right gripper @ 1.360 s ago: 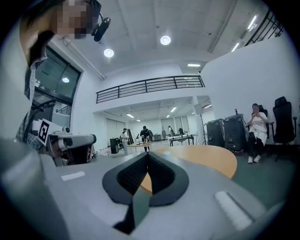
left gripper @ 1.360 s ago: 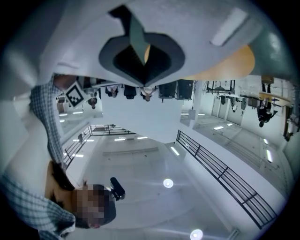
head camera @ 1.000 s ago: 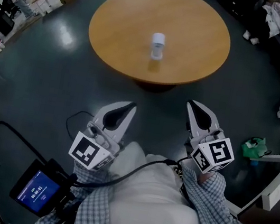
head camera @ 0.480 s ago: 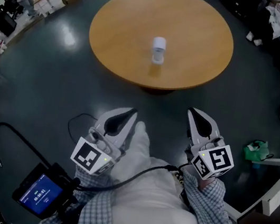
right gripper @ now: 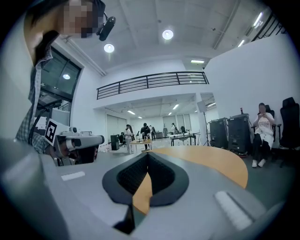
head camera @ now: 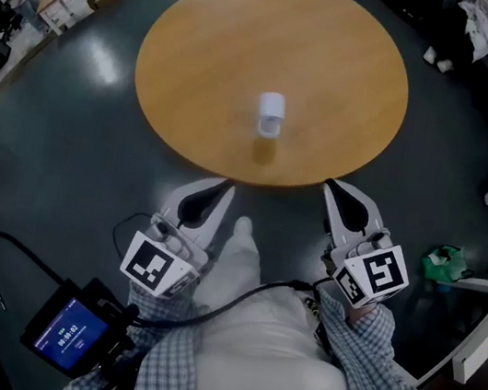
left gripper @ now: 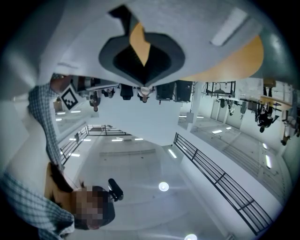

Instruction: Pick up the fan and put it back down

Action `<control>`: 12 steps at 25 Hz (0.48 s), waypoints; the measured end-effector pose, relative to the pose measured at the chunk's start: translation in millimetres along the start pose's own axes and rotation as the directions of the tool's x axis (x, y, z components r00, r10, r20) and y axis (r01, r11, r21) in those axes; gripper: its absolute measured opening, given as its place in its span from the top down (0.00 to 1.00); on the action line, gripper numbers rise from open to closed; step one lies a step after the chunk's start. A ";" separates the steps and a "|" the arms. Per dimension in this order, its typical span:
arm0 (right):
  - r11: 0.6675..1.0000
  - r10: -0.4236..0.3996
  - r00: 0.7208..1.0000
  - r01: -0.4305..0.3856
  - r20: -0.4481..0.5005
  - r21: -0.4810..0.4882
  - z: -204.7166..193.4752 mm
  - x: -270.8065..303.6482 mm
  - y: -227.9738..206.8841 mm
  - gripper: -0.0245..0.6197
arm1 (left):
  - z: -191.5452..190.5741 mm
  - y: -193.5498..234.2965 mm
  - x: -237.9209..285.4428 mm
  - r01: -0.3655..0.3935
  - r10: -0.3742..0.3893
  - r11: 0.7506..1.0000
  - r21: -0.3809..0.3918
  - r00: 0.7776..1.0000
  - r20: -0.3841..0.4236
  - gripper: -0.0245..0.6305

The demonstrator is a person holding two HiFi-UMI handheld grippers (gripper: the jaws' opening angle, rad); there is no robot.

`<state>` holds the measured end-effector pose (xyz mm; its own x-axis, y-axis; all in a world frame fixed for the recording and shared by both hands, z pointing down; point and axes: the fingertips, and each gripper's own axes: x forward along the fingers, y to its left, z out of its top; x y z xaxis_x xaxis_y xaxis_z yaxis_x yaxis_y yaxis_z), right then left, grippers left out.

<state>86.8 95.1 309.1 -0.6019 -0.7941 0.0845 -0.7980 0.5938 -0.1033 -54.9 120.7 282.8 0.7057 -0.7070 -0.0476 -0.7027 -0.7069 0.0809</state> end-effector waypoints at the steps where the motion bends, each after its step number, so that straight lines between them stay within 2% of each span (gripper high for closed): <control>1: 1.000 0.002 1.000 -0.002 0.003 -0.004 3.0 11.1 -4.0 0.96 | 0.5 10.4 6.6 0.004 -0.004 1.000 -0.003 1.000 -0.003 0.96; 6: 1.000 0.019 1.000 -0.019 0.023 -0.014 16.6 73.7 -19.7 0.96 | 0.3 67.2 36.5 0.029 -0.029 1.000 -0.002 0.999 -0.023 0.96; 12: 0.999 0.043 0.999 -0.042 0.034 -0.031 20.8 125.7 -44.4 0.94 | -3.4 112.1 72.2 0.052 -0.053 0.998 -0.029 0.998 -0.037 0.96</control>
<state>47.3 -33.8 303.7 -0.6339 -0.7721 0.0462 -0.7729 0.6300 -0.0763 -82.4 -9.5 291.8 0.7450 -0.6669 -0.0146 -0.6619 -0.7418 0.1073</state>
